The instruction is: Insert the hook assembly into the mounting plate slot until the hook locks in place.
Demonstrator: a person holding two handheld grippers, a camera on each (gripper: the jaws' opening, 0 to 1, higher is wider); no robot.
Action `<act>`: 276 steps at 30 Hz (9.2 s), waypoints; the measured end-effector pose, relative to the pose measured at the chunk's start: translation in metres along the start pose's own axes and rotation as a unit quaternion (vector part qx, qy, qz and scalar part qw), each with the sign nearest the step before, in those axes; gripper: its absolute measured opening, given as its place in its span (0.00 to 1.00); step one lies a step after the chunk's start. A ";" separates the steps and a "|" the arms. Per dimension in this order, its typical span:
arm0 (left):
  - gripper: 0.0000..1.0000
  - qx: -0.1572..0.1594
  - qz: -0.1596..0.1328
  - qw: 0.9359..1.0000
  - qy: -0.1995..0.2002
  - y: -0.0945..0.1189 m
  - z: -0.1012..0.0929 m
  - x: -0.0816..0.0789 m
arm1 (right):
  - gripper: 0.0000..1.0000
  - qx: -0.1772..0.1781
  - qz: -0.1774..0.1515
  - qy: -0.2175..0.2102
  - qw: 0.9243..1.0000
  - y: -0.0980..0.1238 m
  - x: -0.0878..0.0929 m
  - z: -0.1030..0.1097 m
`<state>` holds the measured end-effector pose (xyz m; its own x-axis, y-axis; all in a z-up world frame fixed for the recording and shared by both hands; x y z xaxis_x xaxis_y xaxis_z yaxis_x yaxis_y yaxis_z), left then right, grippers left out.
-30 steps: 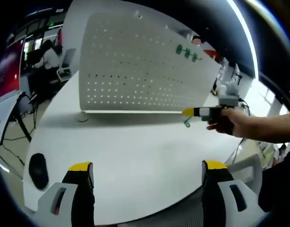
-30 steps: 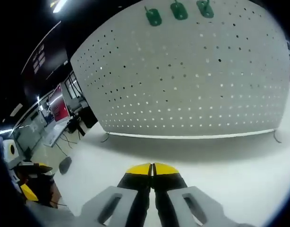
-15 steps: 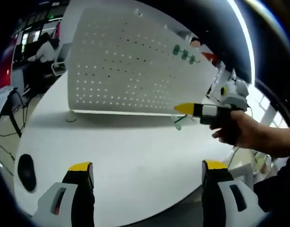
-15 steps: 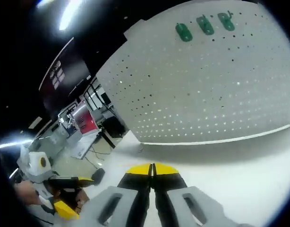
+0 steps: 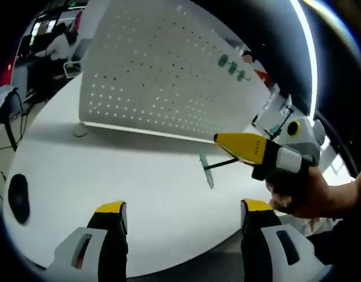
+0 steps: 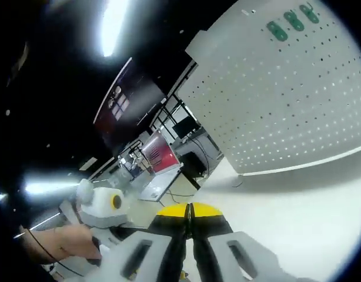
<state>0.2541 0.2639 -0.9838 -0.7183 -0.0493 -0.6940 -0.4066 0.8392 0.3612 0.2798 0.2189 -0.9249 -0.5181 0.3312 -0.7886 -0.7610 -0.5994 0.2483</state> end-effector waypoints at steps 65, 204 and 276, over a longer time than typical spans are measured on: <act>0.01 0.001 -0.062 0.997 -0.047 0.002 -0.021 -0.048 | 0.11 -0.013 0.030 0.054 0.998 0.024 -0.027 0.021; 0.97 -0.008 -0.088 0.974 -0.208 0.005 -0.030 -0.072 | 0.00 0.381 -0.285 0.157 0.866 0.105 -0.275 -0.235; 0.94 -0.040 -0.065 0.977 -0.197 0.018 -0.012 -0.064 | 0.17 0.397 -0.323 0.152 0.845 0.109 -0.312 -0.235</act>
<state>0.2858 0.2755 -0.9251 -0.3901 0.0734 -0.9179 -0.5343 0.7938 0.2905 0.4504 -0.1206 -0.7844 0.1390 0.1274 -0.9821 -0.9313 0.3541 -0.0859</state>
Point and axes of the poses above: the point that each gripper's makers call its tool centre point, and the gripper's own axes: y roughly backward along the fingers, z roughly to its left, x roughly out of its underside, the point moved 2 cm from there along y, roughly backward along the fingers, and after that the axes turned 15 degrees about x, right-handed, at the moved point
